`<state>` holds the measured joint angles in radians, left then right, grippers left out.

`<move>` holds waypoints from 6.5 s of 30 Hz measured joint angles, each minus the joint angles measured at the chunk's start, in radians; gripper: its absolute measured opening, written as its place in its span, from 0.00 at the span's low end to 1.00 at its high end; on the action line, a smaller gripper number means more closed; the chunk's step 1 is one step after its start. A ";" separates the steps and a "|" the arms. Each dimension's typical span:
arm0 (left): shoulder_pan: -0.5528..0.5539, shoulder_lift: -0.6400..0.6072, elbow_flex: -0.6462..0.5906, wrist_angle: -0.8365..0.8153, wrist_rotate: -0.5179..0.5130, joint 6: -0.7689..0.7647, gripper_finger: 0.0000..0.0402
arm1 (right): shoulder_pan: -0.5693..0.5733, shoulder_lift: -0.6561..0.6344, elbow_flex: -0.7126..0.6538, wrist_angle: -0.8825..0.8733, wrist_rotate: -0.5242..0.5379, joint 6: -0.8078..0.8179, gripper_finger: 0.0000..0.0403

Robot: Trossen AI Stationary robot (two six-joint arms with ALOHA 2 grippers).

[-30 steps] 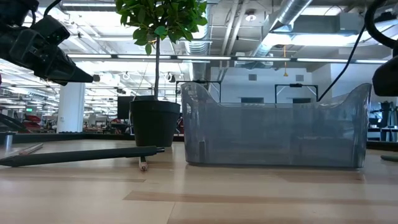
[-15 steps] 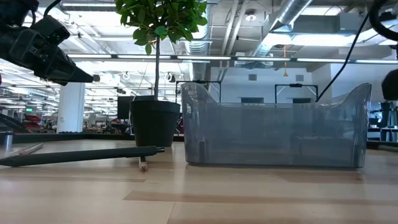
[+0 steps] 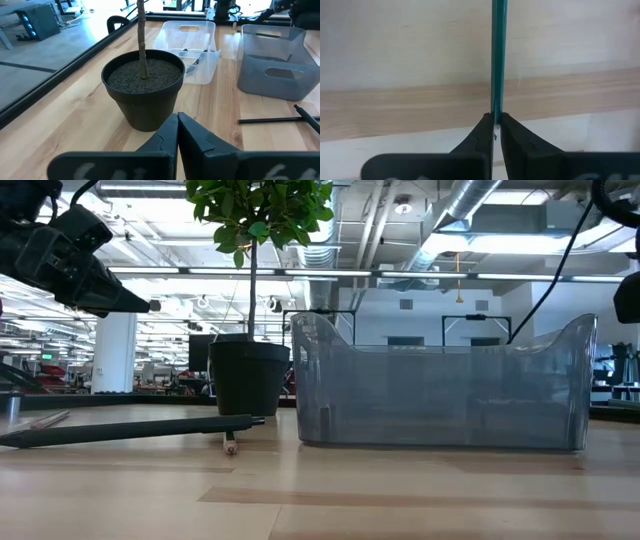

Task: Sort pens & pencils
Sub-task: Put the green pencil into the black bin, then put the black pen into the transparent bin

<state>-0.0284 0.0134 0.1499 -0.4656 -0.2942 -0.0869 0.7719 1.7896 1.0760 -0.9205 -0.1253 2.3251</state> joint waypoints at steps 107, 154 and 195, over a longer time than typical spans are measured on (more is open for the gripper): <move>0.000 0.000 0.000 0.000 0.000 0.000 0.00 | -0.382 0.060 0.201 0.020 0.047 -1.302 0.14; 0.000 0.008 0.000 0.008 -0.004 -0.005 0.00 | -0.371 0.132 0.575 0.153 0.343 -1.729 0.49; 0.000 0.008 0.000 0.013 0.032 -0.008 0.00 | -0.545 0.132 0.574 0.345 0.238 -2.176 0.44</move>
<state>-0.0284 0.0212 0.1497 -0.4528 -0.2623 -0.0952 0.2265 1.9217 1.6497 -0.5752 0.1123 0.1490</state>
